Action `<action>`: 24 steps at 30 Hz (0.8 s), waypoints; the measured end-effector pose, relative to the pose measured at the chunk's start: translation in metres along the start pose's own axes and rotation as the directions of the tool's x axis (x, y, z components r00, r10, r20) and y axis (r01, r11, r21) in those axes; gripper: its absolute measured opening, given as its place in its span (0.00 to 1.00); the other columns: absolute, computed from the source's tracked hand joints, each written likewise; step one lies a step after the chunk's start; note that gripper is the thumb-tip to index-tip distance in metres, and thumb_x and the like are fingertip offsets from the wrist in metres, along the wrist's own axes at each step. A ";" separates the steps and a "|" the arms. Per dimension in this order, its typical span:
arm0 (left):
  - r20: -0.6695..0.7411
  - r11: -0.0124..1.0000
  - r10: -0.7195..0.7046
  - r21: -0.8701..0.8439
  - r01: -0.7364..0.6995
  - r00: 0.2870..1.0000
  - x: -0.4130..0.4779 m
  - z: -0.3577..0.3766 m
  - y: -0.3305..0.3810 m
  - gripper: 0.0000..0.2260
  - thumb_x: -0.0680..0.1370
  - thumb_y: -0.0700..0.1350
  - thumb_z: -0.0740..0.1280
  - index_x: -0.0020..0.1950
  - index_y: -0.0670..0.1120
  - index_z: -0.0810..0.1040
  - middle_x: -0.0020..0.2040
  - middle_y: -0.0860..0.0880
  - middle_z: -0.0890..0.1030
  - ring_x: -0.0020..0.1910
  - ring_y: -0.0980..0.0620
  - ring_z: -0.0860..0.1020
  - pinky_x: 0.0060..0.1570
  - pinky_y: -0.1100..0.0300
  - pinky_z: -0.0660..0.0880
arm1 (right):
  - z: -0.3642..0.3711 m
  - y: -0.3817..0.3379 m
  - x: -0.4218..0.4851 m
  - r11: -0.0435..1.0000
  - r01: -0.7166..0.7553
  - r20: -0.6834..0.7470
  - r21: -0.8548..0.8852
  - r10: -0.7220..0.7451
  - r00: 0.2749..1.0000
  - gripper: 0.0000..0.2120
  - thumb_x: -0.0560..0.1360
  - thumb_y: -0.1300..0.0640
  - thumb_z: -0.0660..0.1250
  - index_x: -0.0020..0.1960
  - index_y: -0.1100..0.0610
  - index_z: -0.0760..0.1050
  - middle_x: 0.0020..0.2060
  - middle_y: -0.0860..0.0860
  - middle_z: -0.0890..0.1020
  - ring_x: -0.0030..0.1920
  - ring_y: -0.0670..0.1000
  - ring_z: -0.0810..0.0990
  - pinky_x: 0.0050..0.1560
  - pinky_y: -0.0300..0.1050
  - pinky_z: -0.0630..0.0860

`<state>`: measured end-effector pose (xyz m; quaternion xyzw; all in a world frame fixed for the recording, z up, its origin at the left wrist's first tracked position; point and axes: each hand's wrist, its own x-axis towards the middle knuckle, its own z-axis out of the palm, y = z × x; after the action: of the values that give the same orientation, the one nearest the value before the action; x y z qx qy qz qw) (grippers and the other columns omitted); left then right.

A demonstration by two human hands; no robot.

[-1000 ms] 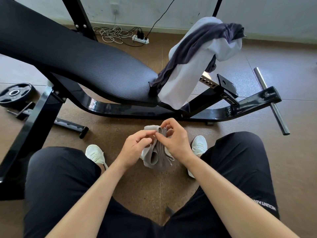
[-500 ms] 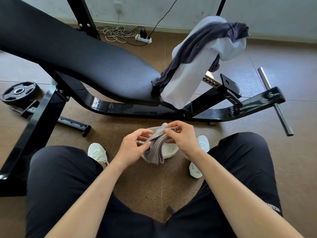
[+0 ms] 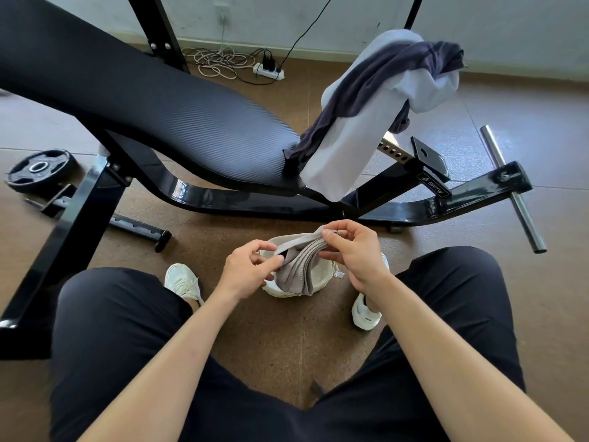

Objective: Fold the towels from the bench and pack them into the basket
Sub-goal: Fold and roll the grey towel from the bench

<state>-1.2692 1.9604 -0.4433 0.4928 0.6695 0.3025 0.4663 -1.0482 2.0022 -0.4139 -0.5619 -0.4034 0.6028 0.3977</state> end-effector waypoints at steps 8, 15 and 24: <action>-0.115 0.922 0.226 0.345 -0.174 0.967 0.002 -0.009 -0.004 0.09 0.74 0.44 0.76 0.53 0.54 0.84 0.38 0.57 0.83 0.38 0.58 0.82 0.41 0.62 0.79 | -0.003 0.004 0.002 0.996 0.013 -0.055 -0.093 -0.018 0.998 0.04 0.78 0.66 0.70 0.49 0.59 0.82 0.45 0.57 0.84 0.48 0.56 0.86 0.47 0.49 0.85; 0.113 0.921 0.262 0.267 -0.283 0.958 -0.008 -0.011 -0.004 0.06 0.74 0.45 0.76 0.49 0.53 0.87 0.37 0.56 0.83 0.38 0.56 0.82 0.39 0.64 0.79 | 0.001 0.008 0.008 0.975 0.067 -0.086 -0.210 -0.087 0.993 0.03 0.77 0.62 0.73 0.47 0.55 0.83 0.44 0.55 0.82 0.46 0.56 0.85 0.49 0.56 0.85; 0.238 0.955 0.226 0.139 -0.263 0.945 -0.009 -0.010 0.001 0.05 0.76 0.45 0.75 0.51 0.52 0.86 0.44 0.55 0.85 0.45 0.55 0.82 0.49 0.55 0.81 | -0.005 0.004 0.003 0.854 0.216 0.059 -0.474 -0.214 0.975 0.07 0.70 0.60 0.78 0.40 0.51 0.81 0.38 0.52 0.84 0.38 0.53 0.84 0.43 0.54 0.84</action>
<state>-1.2772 1.9523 -0.4359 0.6404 0.5705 0.2439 0.4527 -1.0438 2.0040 -0.4194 -0.5929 -0.6004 0.4376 0.3107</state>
